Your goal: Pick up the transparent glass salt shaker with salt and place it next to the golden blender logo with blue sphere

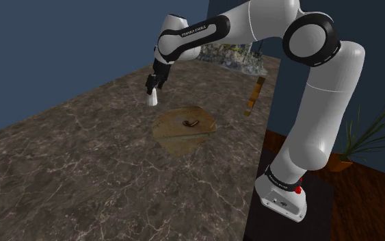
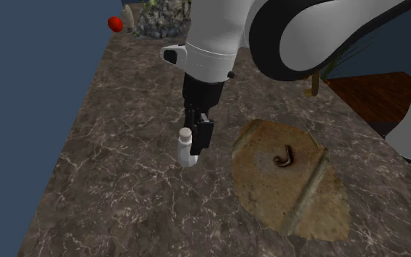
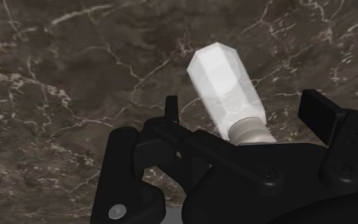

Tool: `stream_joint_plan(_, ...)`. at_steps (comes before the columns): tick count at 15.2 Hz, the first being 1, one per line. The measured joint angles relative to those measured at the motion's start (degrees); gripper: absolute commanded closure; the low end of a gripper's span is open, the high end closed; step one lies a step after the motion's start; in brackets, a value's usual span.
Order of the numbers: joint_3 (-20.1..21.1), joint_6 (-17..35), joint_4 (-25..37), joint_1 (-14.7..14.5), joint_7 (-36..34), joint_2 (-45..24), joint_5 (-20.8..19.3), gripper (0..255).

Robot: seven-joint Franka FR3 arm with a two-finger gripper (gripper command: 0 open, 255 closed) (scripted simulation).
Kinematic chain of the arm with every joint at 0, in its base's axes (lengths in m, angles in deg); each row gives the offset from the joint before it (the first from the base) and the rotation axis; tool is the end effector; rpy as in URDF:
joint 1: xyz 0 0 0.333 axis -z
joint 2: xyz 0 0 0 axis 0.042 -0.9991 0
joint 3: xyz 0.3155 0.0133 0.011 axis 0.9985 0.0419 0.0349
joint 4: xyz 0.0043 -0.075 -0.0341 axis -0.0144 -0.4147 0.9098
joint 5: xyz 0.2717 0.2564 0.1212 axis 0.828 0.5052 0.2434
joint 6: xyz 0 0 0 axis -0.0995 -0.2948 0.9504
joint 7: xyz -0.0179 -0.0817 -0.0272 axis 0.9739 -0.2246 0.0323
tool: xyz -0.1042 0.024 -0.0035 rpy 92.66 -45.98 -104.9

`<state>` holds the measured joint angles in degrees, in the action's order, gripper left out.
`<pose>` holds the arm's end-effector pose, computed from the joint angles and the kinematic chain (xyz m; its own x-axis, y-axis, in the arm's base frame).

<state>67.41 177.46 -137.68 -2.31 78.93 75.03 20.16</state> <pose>0.6305 0.0756 0.4195 0.9426 0.2307 0.2414 0.2652 -0.9565 -0.1213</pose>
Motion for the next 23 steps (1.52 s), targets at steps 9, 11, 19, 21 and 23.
stream_joint_plan(9,0.1,0.9,-0.3,0.0,0.1,-0.6,0.1,255)
stream_joint_plan(11,0.1,0.9,-0.3,0.0,0.1,-0.6,0.1,255)
stream_joint_plan(19,0.0,0.6,-0.1,-0.1,0.0,-0.4,0.0,255)
stream_joint_plan(21,0.0,-0.4,0.4,-0.1,-0.2,0.0,-0.1,255)
stream_joint_plan(23,-0.1,-1.9,1.5,0.0,-0.4,0.4,-0.3,255)
